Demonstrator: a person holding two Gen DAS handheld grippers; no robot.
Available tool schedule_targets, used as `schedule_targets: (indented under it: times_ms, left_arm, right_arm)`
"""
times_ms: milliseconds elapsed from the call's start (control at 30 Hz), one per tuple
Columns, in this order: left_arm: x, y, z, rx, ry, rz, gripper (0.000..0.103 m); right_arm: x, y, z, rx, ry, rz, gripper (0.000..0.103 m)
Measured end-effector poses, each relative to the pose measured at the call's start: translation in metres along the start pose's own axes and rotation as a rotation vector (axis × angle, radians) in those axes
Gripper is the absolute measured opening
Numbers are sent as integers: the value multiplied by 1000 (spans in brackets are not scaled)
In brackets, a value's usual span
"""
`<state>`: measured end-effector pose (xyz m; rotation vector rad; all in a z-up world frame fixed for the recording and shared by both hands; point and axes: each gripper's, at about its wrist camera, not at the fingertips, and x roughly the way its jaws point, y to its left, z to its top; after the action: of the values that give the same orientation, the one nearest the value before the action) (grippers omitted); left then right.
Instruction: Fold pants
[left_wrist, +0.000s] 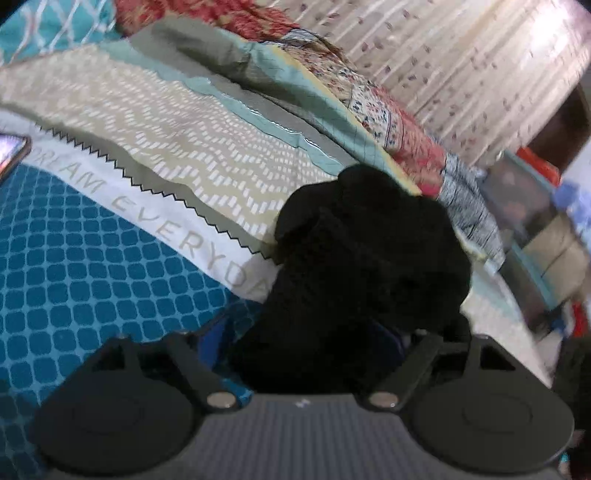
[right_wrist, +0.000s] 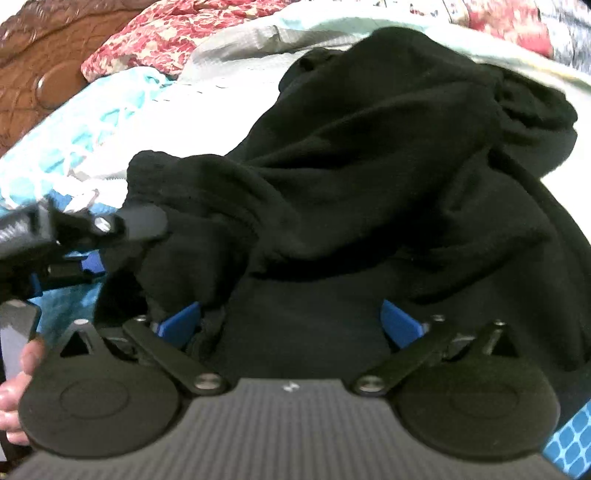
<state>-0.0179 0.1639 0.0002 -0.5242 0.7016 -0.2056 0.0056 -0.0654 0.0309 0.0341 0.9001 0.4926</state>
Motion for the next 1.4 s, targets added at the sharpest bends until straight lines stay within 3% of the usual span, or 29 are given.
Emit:
schedule_targets:
  times_ms: [133, 267, 367, 567, 1000, 1133, 1233, 1300, 1400]
  left_arm:
    - [1, -4, -3, 38, -19, 31, 67]
    - [1, 1, -3, 30, -28, 50, 48]
    - [0, 6, -4, 19, -36, 45, 43]
    - [0, 8, -5, 25, -45, 37, 42]
    - [0, 9, -5, 20, -45, 31, 42]
    - [1, 10, -4, 15, -41, 27, 42]
    - [1, 10, -4, 16, -43, 28, 42]
    - [1, 10, -4, 17, -44, 30, 43]
    - [1, 10, -4, 16, -44, 30, 44]
  right_arm:
    - [5, -1, 4, -6, -10, -11, 103]
    - [6, 0, 1, 11, -39, -20, 103]
    - [1, -1, -5, 42, -71, -24, 103]
    - [4, 5, 0, 23, -46, -54, 103]
    - [8, -1, 8, -16, -22, -14, 103]
    - [-2, -12, 15, 9, 36, 26, 103]
    - [-21, -22, 12, 24, 29, 20, 103]
    - [-35, -29, 10, 29, 0, 2, 100]
    - [-52, -43, 12, 65, -42, -61, 84]
